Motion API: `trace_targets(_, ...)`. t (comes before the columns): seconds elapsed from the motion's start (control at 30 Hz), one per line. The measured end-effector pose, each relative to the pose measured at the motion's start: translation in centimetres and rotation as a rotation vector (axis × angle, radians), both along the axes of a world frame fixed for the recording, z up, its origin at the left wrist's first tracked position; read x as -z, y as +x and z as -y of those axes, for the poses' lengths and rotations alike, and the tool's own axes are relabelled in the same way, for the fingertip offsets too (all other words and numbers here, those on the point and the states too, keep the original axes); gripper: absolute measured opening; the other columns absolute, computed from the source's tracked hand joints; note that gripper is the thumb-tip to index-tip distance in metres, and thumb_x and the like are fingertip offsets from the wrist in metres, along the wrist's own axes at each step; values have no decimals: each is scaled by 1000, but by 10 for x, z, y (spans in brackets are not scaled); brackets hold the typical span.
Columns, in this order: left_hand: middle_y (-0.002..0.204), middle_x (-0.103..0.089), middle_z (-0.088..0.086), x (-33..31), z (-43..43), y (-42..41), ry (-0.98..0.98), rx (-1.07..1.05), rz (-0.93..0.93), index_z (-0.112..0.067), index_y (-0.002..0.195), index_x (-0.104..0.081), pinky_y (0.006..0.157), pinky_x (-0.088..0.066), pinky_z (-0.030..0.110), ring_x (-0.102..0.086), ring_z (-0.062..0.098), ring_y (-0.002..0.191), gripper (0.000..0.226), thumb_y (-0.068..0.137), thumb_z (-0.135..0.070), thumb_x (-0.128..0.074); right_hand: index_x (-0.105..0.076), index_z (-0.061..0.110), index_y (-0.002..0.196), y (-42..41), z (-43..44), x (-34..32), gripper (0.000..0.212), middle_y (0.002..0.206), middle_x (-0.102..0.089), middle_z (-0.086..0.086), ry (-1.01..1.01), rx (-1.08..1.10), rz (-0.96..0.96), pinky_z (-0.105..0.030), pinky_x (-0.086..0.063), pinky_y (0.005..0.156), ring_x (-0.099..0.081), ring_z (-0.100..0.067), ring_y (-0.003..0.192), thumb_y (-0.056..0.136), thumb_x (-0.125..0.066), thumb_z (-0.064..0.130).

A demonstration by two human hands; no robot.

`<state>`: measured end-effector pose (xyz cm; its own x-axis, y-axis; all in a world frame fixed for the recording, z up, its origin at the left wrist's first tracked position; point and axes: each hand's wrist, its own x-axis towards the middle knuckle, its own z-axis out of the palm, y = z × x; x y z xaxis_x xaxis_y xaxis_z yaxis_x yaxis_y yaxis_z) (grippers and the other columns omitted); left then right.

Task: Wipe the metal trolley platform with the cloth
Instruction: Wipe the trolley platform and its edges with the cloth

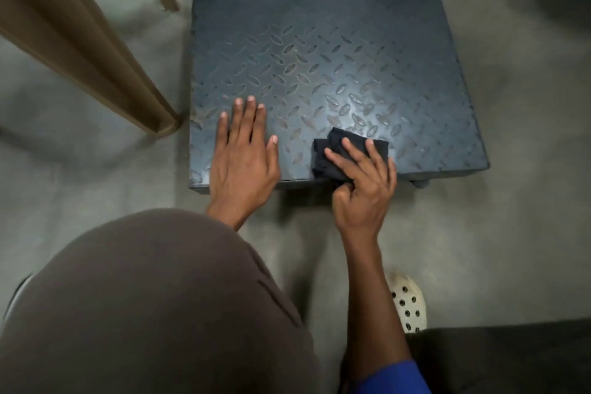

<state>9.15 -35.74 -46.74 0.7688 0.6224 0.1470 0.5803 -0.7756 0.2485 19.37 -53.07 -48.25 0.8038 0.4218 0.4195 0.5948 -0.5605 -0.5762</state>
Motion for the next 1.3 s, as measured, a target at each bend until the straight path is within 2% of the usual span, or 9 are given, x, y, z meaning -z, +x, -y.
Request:
trace_targets(0.2,173,-19,17,3,9,6,-1,-19,45,-2,163,-26,132,-8,49,-8,29,162,61,111,-33,-28,-76,31,123,41,40,6,65,141,-65,7,37,198,26,-58,-20,125,-47,-24,145,69,-46,13)
trace_targets(0.4,166,-36,17,3,19,14,-65,-17,260,-1,155,-43,132,-11,47,-20,29,160,51,109,-25,-39,-72,26,132,60,49,19,70,148,-60,2,153,415,-4,-61,-17,125,-37,-30,152,71,-55,-3)
trace_targets(0.57,147,-59,9,-3,12,9,-406,-162,674,-8,136,-63,124,-34,42,-41,24,151,36,103,-13,-51,-72,20,132,-42,-19,20,61,148,-60,-4,175,99,-6,-66,-8,125,-37,-33,152,76,-58,0)
trace_targets(0.7,140,-64,6,-8,3,1,-436,-200,680,-8,127,-68,119,-36,26,-48,22,145,30,100,-11,-54,-73,19,129,-92,-51,17,50,150,-58,-3,65,-269,-1,-60,-12,126,-38,-29,152,83,-57,8)
trace_targets(0.8,140,-65,8,-8,1,-5,-404,-168,654,-7,124,-70,118,-36,25,-49,25,145,27,101,-11,-56,-69,24,135,-50,-22,24,55,150,-58,0,10,-236,97,-58,-18,126,-41,-27,149,82,-59,13)
trace_targets(0.9,137,-66,5,-10,1,-12,-390,-178,678,-9,122,-72,117,-42,36,-54,22,139,25,102,-12,-56,-65,17,138,-6,7,27,53,150,-56,-3,87,23,75,-66,-14,124,-38,-31,150,88,-54,25)
trace_targets(1.03,121,-71,6,-9,-3,-18,-408,-236,811,-9,114,-74,107,-52,41,-65,19,121,22,100,-7,-58,-64,16,139,-21,-25,32,48,152,-54,-7,99,220,16,-71,-10,122,-34,-35,151,97,-51,37)
trace_targets(1.2,122,-71,4,-9,-9,-18,-436,-233,813,-12,114,-74,107,-51,47,-65,20,121,22,98,-9,-60,-55,28,146,-112,-76,37,50,158,-49,-4,-38,-170,71,-58,-5,126,-33,-30,153,100,-46,44)
trace_targets(1.3,128,-70,6,-6,-10,-19,-341,-185,728,-9,117,-74,112,-46,42,-62,21,126,23,97,-10,-63,-55,33,144,-90,-66,37,46,156,-52,2,-84,-254,152,-48,-11,127,-39,-24,150,100,-49,44)
